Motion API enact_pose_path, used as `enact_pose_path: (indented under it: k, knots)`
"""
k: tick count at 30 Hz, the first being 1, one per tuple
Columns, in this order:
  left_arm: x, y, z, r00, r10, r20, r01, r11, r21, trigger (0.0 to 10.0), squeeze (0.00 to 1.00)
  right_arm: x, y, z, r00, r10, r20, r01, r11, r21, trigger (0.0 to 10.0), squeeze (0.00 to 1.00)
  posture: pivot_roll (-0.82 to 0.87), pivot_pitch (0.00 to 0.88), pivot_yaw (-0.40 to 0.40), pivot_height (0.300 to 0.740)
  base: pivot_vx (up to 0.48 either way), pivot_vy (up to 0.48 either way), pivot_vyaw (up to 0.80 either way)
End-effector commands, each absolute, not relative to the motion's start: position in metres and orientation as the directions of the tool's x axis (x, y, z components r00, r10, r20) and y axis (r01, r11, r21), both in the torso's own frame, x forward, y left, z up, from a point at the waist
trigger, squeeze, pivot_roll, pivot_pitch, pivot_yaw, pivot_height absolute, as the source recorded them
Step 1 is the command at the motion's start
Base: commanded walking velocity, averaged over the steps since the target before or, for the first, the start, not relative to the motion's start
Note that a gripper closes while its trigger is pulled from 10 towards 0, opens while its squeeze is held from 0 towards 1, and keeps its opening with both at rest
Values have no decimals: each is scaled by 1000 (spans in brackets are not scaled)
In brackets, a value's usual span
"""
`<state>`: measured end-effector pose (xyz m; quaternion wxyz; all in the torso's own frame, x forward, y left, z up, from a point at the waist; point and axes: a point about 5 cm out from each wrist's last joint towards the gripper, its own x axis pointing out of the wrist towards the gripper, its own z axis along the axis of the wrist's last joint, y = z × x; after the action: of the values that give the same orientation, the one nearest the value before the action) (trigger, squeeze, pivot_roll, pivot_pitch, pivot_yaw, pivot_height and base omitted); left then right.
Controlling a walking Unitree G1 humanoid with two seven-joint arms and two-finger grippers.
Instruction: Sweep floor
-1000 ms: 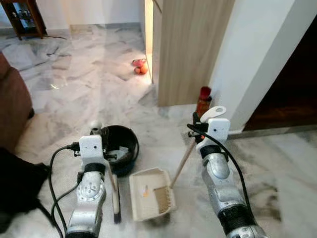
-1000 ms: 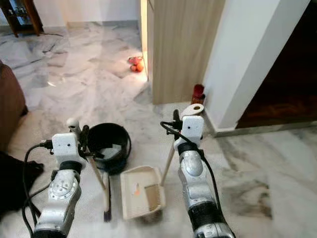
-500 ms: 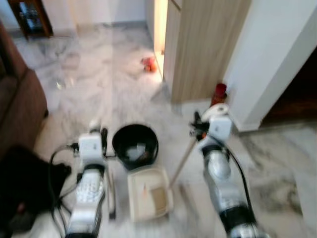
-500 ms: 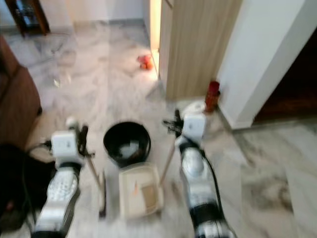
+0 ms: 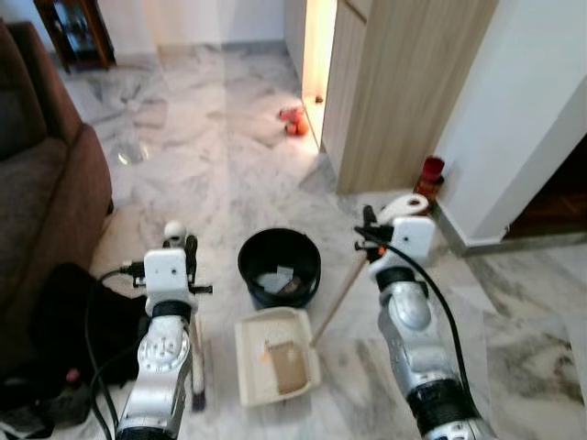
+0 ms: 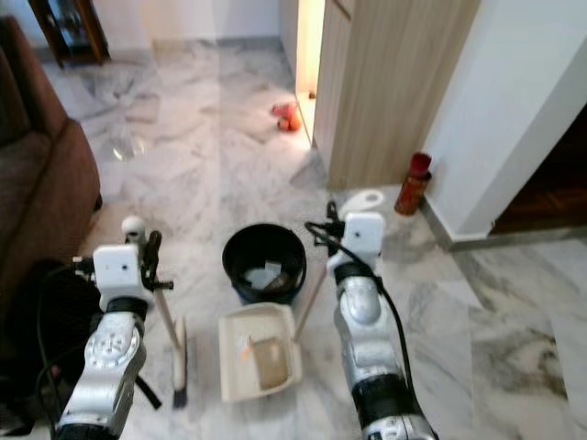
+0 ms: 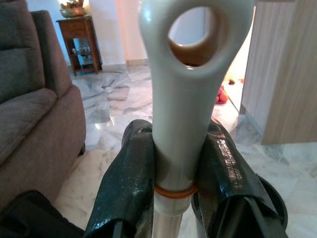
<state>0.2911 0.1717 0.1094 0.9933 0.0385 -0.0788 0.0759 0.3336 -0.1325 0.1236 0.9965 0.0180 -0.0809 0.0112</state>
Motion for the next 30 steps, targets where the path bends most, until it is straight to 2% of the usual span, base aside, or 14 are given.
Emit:
enact_pose_path:
  k: [1,15,20,30]
  knots:
    - [293,166,117,972,124,197,-138,989,58,10000,0,332,-139,135,978,7,210,-13,1000,27,10000,0,127,51,-10,740,0,0,0]
    - [294,168,117,973,123,196,-138,988,64,10000,0,316,-152,150,972,-1,235,-16,998,67,10000,0,124,51,-4,740,0,0,0]
    - [294,170,117,973,126,193,-142,988,68,10000,0,310,-156,169,960,5,279,-28,996,79,10000,0,124,48,-5,740,0,0,0]
    - [296,169,117,973,124,194,-139,988,65,10000,0,305,-152,235,901,16,433,-62,994,91,10000,0,117,44,-2,740,0,0,0]
